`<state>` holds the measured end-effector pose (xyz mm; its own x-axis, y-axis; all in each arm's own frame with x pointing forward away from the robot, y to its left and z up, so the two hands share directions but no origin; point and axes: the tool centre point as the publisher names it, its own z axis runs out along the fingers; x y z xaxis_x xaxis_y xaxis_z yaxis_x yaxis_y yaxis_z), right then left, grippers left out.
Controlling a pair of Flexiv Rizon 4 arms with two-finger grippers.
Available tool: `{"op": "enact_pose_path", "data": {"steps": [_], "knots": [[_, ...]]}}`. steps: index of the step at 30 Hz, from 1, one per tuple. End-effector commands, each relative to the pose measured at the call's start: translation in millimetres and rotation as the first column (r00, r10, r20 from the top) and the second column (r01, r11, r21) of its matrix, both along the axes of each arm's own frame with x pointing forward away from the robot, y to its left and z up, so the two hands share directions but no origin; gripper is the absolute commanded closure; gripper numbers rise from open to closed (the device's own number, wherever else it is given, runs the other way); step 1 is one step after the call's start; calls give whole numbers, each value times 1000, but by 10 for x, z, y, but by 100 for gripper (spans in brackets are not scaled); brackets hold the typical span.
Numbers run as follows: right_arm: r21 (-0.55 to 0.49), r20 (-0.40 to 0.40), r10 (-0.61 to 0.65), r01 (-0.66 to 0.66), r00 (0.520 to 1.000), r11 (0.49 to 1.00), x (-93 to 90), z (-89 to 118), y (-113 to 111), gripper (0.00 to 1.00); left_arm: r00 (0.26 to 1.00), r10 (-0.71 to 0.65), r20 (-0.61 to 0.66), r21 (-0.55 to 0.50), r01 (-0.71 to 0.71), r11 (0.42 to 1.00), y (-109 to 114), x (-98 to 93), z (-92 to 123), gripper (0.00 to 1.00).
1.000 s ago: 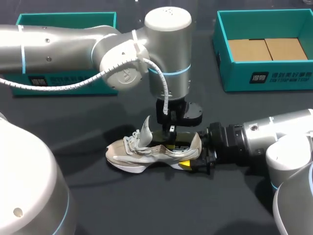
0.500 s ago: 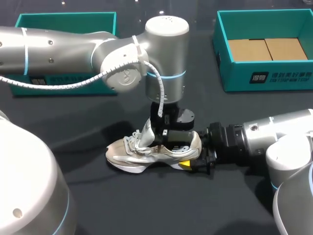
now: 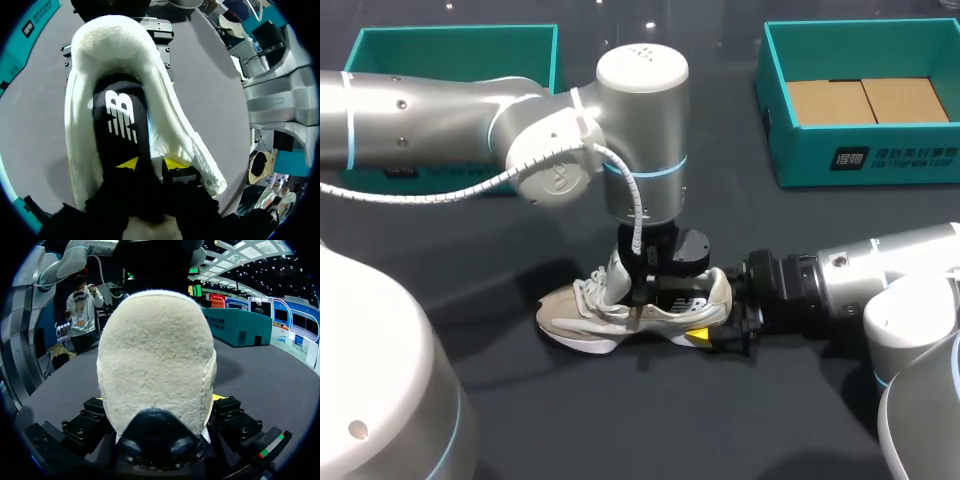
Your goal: Take the shoe out of the shoebox, open the shoe tongue, remove and reinsert the insole, then place the shoe into the shoebox
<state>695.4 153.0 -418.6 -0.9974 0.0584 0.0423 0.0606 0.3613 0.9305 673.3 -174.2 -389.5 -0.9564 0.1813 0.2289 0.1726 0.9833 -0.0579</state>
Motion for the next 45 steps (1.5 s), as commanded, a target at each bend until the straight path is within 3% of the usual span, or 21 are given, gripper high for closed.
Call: {"op": "enact_pose_path", "data": {"steps": [1,8,15,21,24,32,45], "knots": [[-3,-1,-1,1,1000,1000,6,-23,10,100,999,6,42,-5,-6,1000,-13,-74,-12,62],[-3,-1,-1,1,1000,1000,6,-23,10,100,983,38,178,-17,-35,999,-77,-81,-142,59],[-3,-1,-1,1,1000,1000,6,-23,10,100,962,119,247,-4,-122,993,-124,103,-289,61],[-3,-1,-1,1,1000,1000,6,-23,10,100,949,184,256,2,-191,982,-90,339,-311,78],[-3,-1,-1,1,1000,1000,6,-23,10,100,945,200,257,1,-207,978,-62,403,-307,100],[-3,-1,-1,1,1000,1000,6,-23,10,100,961,200,192,-29,-199,980,53,385,-243,100],[-3,-1,-1,1,1000,1000,6,-23,10,100,982,180,57,-180,-168,969,288,244,85,100]]}}
